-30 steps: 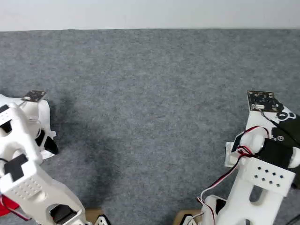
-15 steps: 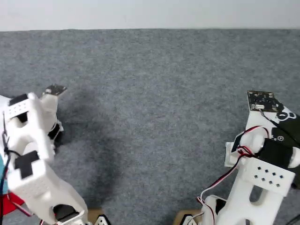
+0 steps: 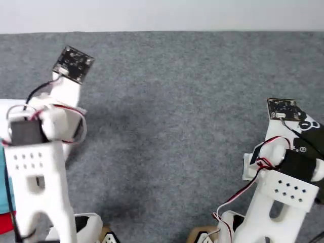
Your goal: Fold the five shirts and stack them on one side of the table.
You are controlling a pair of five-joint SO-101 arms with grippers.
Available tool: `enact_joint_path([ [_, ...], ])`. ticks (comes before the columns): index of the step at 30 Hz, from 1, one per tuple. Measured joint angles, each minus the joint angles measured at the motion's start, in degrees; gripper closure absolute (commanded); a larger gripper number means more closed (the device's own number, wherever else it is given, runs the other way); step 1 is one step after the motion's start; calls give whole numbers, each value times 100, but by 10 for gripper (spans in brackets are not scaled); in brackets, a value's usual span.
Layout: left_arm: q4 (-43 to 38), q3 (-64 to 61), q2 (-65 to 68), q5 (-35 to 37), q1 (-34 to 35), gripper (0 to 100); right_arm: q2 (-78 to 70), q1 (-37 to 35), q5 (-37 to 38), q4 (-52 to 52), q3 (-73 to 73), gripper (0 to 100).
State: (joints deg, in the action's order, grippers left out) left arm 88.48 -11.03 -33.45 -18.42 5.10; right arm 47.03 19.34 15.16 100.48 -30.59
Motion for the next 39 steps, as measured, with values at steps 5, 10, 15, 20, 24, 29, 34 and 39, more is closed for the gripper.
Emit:
enact_joint_path([
  [5,-176,448,-404,826,-1064,995,0,0,0,0,0,989],
  [10,-853,1011,-431,1011,-1934,995,0,0,0,0,0,989],
  [15,-1512,1160,-431,1011,-2804,995,0,0,0,0,0,989],
  [20,-1705,1178,-229,879,-3543,995,0,0,0,0,0,989],
  [24,-1811,1178,149,853,-3886,995,0,0,0,0,0,989],
  [29,-1811,1178,659,835,-3956,952,0,0,0,0,0,989],
  [34,-1811,1178,782,835,-3965,867,0,0,0,0,0,989],
  [39,-1811,1178,800,835,-3877,862,0,0,0,0,0,989],
])
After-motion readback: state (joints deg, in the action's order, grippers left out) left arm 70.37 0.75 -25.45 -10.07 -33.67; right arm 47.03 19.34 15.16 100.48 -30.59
